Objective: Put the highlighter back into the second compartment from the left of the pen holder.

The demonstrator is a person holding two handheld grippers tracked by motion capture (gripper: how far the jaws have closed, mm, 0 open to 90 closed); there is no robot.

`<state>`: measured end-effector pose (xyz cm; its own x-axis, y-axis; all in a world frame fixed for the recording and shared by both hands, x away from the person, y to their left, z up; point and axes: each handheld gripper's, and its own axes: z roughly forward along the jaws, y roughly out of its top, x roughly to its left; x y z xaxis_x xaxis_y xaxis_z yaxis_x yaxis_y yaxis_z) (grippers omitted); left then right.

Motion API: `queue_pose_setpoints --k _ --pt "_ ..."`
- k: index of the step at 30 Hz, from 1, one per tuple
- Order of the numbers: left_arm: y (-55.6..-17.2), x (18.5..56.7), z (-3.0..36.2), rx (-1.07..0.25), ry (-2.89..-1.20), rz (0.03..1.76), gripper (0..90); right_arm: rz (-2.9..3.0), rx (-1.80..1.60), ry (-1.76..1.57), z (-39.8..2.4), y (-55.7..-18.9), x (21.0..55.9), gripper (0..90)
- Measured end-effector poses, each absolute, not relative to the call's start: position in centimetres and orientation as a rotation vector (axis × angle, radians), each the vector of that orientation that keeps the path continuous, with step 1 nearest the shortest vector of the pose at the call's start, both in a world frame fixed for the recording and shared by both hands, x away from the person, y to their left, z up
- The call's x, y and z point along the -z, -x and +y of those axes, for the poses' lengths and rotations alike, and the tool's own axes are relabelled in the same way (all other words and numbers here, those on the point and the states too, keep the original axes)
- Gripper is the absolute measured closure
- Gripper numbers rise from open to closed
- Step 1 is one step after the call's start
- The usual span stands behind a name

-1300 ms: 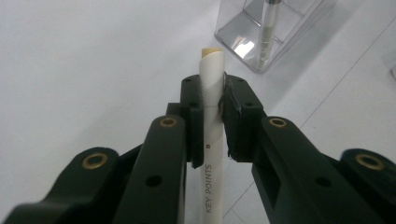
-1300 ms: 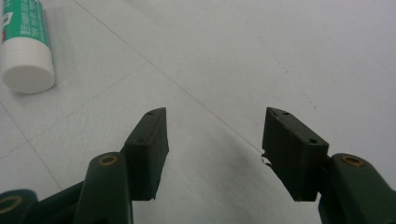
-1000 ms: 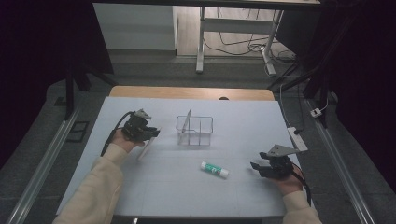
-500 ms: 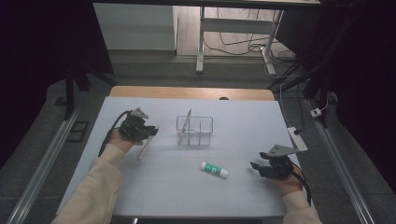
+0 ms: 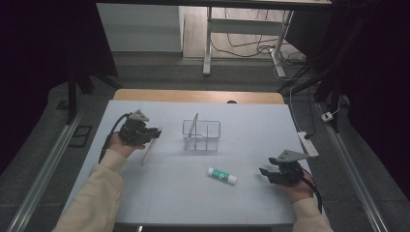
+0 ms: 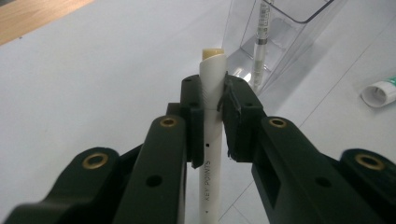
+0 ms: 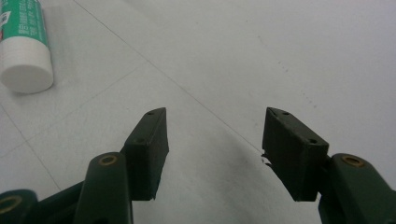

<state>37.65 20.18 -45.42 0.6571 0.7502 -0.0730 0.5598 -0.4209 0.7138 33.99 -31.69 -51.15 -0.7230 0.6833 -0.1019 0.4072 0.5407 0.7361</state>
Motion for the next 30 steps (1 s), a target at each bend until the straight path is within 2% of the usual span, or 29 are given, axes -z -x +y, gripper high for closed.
queue_pose_setpoints --k 18,30 --pt "-37.2 44.8 20.5 -0.367 -2.075 0.993 78.7 2.402 -1.005 -0.897 -31.7 -34.0 51.1 40.3" --pt "-36.6 43.8 20.6 -0.434 -1.967 0.967 78.7 2.399 -1.001 -0.897 -31.7 -33.9 51.1 40.3"
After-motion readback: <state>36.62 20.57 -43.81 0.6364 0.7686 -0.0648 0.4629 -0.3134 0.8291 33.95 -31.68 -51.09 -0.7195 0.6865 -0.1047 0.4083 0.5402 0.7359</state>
